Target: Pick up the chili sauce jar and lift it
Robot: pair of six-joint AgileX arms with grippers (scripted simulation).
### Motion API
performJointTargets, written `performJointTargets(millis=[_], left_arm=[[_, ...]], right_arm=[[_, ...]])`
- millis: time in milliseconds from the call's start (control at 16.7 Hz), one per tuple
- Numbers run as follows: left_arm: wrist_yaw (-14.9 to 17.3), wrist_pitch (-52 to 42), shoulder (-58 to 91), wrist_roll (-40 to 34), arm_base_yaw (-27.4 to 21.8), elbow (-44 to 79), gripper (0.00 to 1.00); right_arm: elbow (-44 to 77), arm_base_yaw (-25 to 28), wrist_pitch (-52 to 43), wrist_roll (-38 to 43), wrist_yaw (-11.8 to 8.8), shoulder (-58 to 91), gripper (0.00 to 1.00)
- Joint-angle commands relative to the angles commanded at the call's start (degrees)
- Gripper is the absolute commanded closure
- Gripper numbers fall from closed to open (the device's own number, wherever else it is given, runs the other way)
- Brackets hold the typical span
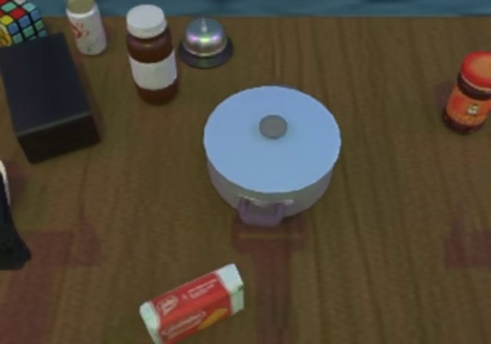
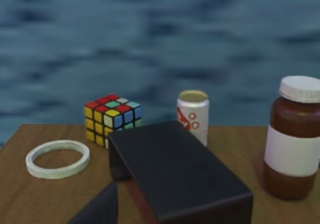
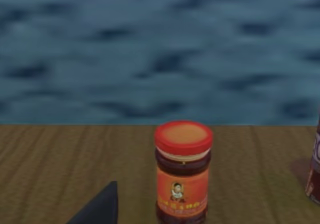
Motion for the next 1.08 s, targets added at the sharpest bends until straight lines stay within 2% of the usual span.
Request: performJointTargets(millis=[240,480,720,1080], left_arm=[[0.0,0.0,0.0,0.0,0.0,0.0,0.00],[0.0,0.0,0.0,0.0,0.0,0.0,0.00],[0.0,0.0,0.0,0.0,0.0,0.0,0.00],[0.0,0.0,0.0,0.0,0.0,0.0,0.00]], right_arm=[[1.5,0.1,-0.8,-0.3,-0.1,1.6,0.00],[10.7,0.3,-6.3,-2.0,-0.5,11.6,0.00],[26.7,0.1,-16.1,-5.2,-0.7,28.7,0.00],[59.0,-0.3,-35.9,-12.2,-1.0,62.4,0.00]])
